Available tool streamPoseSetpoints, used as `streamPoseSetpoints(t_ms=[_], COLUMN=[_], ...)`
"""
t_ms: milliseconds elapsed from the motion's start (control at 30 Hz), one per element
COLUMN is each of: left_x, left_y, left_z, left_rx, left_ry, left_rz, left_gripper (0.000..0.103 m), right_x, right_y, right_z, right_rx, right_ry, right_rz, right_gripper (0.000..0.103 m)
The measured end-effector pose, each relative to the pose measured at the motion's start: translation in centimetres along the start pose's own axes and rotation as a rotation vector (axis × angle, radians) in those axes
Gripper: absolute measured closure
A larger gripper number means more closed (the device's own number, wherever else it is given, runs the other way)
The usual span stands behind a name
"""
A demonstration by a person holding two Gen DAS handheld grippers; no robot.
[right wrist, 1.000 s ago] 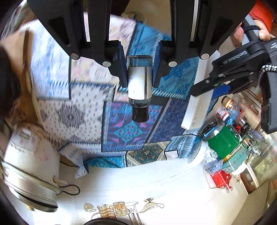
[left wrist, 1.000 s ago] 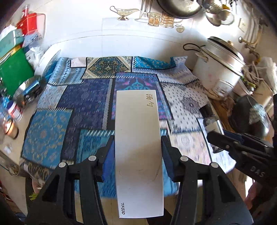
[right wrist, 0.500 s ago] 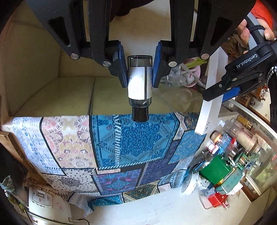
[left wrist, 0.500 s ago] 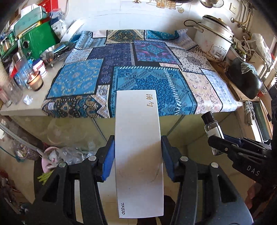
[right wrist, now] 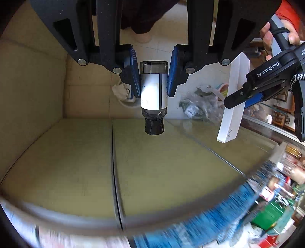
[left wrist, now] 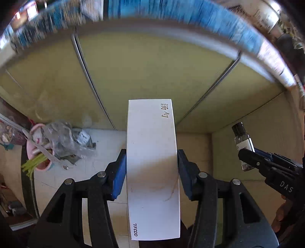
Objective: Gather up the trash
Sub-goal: 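Carry the paper strip and small bottle down toward the floor bin, then open both tools to drop the strip and bottle into the bin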
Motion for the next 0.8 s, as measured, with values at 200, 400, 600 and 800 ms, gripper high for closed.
streamPoseSetpoints(t_ms=[200,400,600,800], left_x=[-1.6,-2.4,-2.8,-3.5], left_y=[-4.1,-7.3,-9.0,-9.8], left_z=[-13.1,-25.4,-36.0,-43.0], left_rx=[-0.083,-0.142,-0.200,-0.228], left_ry=[-0.052,-0.098,-0.147,-0.142], left_rz=[0.030,0.032,0.016,0.011], left_gripper=[0.053,0.053,0.053,0.053], right_x=[3.8,7.7,9.6,9.8], right_y=[-3.6,-6.4,-8.3,-8.9], right_z=[-11.7,-22.7,-31.9,-37.4], right_rx=[-0.075,-0.115,-0.181,-0.240], right_ry=[0.003,0.025,0.061,0.069], right_rz=[0.034,0.015,0.018,0.053], right_gripper=[0.077,0.077,0.077,0.077])
Point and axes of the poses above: each gripper's, at about its wrist camera, not at the fingertips, and z roughly against the way its jaws point, x to its right, y to its top, the point moved 8 cm from there along -z, roughly the way its jaws point, and after that the axes turned 3 degrees about -y, right-handed, at the moved point
